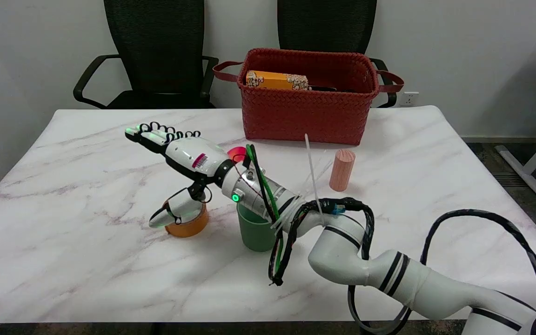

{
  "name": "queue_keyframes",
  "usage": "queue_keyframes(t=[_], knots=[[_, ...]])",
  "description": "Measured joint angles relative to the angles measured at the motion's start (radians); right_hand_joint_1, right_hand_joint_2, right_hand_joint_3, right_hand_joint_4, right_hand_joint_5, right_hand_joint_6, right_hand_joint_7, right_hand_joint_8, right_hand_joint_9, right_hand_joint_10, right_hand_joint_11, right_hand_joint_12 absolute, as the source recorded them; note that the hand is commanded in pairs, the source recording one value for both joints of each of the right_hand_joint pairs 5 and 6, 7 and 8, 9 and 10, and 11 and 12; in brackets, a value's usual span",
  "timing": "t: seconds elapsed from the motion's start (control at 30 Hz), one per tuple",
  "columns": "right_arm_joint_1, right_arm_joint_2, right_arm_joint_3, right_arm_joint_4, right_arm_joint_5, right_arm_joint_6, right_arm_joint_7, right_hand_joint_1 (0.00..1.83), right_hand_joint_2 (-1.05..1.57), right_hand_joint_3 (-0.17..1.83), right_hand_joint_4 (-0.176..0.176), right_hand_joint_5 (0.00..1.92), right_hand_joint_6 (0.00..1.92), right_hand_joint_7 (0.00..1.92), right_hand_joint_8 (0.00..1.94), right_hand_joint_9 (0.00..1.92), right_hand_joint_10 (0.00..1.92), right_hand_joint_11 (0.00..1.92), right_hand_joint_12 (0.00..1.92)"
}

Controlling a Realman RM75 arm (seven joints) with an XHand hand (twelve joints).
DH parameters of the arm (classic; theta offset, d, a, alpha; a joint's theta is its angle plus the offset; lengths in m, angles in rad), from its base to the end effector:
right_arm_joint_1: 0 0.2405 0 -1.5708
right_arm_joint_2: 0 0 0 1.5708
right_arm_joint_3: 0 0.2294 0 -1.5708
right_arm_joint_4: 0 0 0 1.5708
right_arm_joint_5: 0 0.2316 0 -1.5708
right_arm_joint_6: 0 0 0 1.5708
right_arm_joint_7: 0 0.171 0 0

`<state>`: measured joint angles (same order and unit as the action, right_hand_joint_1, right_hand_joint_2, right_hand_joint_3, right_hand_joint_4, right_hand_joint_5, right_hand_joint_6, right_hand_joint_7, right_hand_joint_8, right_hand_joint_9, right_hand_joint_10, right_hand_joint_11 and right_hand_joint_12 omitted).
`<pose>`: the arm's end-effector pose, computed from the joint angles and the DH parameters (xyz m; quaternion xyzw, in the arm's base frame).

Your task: Pick up the wooden cylinder.

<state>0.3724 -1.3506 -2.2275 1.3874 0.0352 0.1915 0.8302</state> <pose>-0.1799 -0.4100 0.0629 0.8763 -0.1681 0.1787 0.4146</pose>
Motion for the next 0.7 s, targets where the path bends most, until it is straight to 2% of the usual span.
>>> queue_keyframes(t=[0.7], knots=[[-0.045, -0.006, 0.041, 0.035, 0.001, -0.028, -0.003, 1.02, 0.64, 0.02, 0.0, 0.0, 0.0, 0.08, 0.08, 0.22, 0.22, 0.38, 0.38]])
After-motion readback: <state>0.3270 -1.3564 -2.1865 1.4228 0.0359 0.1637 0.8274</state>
